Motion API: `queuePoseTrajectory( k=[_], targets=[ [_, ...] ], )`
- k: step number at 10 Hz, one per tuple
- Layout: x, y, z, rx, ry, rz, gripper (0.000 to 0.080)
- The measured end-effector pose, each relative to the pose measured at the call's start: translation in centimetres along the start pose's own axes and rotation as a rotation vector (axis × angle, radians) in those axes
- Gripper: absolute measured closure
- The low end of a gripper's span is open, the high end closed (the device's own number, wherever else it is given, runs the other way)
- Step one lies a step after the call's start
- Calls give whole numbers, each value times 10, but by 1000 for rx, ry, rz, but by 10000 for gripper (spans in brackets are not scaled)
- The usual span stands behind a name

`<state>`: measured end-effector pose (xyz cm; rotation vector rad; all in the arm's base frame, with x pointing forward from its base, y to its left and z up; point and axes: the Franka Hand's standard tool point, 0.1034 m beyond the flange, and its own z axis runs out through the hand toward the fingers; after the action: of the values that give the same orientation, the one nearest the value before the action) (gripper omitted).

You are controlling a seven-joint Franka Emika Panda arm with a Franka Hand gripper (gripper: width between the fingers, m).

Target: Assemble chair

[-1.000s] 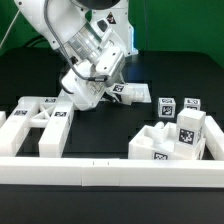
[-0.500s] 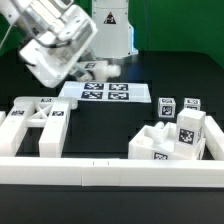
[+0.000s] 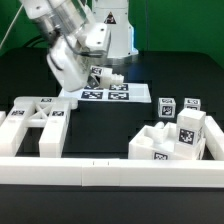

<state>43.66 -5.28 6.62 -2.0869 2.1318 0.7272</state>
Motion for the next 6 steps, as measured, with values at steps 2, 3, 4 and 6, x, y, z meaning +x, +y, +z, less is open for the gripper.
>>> queuePoseTrajectory(
  k=[2,3,4,6],
  targets=[
    [-11,-21,-15,3,43,-70,528],
    [-11,-25,-12,19,110,-64,528],
    [-18,-30,-9,26,170,-86,528],
    [-29,-37,-10,-51,321,-256,528]
  ],
)
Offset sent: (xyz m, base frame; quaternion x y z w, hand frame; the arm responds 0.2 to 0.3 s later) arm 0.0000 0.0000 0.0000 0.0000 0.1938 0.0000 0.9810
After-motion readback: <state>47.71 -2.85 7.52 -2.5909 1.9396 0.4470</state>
